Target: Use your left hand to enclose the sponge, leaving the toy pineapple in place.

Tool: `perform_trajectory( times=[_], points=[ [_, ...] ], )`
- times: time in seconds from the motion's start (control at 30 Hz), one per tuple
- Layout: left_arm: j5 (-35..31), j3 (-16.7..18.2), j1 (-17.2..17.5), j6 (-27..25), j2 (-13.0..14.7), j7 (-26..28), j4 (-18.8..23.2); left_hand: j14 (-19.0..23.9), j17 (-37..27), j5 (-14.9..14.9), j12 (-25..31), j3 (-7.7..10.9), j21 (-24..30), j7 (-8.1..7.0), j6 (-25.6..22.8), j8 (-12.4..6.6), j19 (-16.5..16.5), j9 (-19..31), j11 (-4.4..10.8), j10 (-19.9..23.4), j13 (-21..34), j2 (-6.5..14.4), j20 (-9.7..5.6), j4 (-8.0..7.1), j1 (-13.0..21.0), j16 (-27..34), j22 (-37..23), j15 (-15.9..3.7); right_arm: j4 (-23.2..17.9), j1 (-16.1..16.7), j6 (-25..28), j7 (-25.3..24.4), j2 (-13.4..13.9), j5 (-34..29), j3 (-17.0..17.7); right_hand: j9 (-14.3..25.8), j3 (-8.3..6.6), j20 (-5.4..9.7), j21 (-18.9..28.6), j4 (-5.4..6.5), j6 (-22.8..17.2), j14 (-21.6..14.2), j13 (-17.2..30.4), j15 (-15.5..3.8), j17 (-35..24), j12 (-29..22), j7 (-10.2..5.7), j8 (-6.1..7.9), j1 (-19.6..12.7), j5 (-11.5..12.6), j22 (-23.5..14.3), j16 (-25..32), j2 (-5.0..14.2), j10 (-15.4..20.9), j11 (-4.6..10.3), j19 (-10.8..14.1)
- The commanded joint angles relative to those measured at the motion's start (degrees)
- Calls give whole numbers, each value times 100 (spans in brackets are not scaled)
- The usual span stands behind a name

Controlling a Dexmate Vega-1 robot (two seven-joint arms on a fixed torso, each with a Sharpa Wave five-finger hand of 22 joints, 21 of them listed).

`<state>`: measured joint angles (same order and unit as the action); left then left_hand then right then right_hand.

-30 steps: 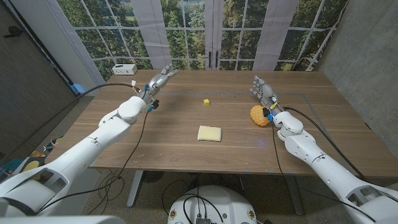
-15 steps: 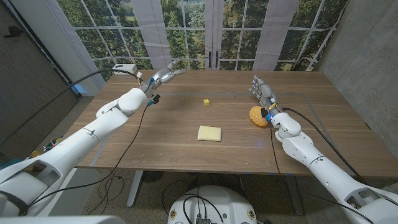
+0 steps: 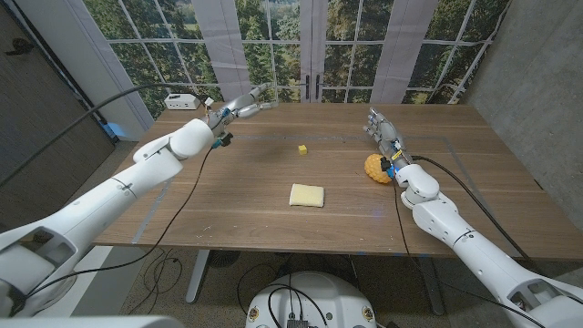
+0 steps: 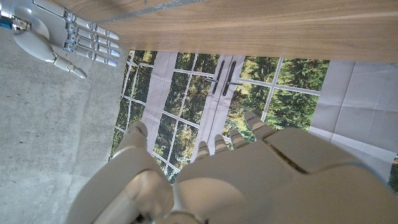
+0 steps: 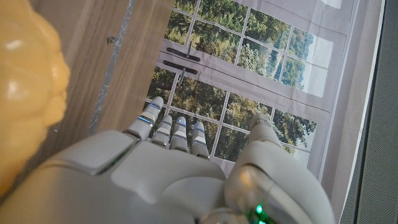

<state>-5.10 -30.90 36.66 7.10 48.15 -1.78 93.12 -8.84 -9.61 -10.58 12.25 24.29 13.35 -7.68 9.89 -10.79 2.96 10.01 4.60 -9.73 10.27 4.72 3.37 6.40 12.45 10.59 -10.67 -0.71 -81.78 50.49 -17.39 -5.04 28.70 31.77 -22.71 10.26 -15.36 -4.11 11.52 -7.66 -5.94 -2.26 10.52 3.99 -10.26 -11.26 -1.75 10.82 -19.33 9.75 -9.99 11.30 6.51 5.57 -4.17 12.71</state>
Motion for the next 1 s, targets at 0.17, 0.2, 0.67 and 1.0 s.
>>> perform_trajectory(
  times=[0.17, 0.2, 0.67, 1.0],
  points=[
    [-715, 2, -132, 59, 333, -364, 397, -10, -14, 24, -25, 3, 19, -42, 180, 21, -53, 13, 60, -63, 19, -11, -2, 76, 112, -17, -10, -13, -634, 16, 541, -284, 381, -259, 52, 14, 8, -26, 48, 9, -89, -93, 26, 18, -30, -39, -11, 32, 13, 28, -17, 45, -55, 109, -15, 100],
    [-781, -4, -139, 44, 346, -379, 441, -11, -14, 26, -23, 5, 19, -46, 182, 21, -58, 13, 64, -57, 20, -15, -5, 83, 119, -18, -10, -12, -651, 27, 553, -301, 373, -243, 62, 14, 9, -27, 47, 9, -92, -93, 26, 18, -30, -39, -13, 33, 13, 28, -17, 44, -55, 111, -16, 100],
    [-1820, -223, -551, 162, 494, -990, 876, 30, -15, 42, -26, 16, 25, -87, 203, 21, -118, 17, 73, -36, 23, -50, 23, 154, 198, -12, -9, -10, -843, 147, 565, -449, 391, -324, 79, 14, 16, -46, 44, 14, -111, -113, 25, 29, -32, -38, -9, 32, 21, 28, -17, 43, -55, 131, -16, 107],
    [-2267, -285, -770, 361, 538, -1508, 1103, 142, -16, 56, -16, 17, 50, -126, 260, 32, -229, 20, 102, 20, 26, -99, 58, 214, 268, 15, -10, 4, -1037, 288, 573, -596, 421, -374, 130, 15, 20, -48, 40, 17, -119, -113, 25, 33, -33, -40, -7, 29, 24, 29, -17, 36, -52, 155, -18, 108]
  ],
)
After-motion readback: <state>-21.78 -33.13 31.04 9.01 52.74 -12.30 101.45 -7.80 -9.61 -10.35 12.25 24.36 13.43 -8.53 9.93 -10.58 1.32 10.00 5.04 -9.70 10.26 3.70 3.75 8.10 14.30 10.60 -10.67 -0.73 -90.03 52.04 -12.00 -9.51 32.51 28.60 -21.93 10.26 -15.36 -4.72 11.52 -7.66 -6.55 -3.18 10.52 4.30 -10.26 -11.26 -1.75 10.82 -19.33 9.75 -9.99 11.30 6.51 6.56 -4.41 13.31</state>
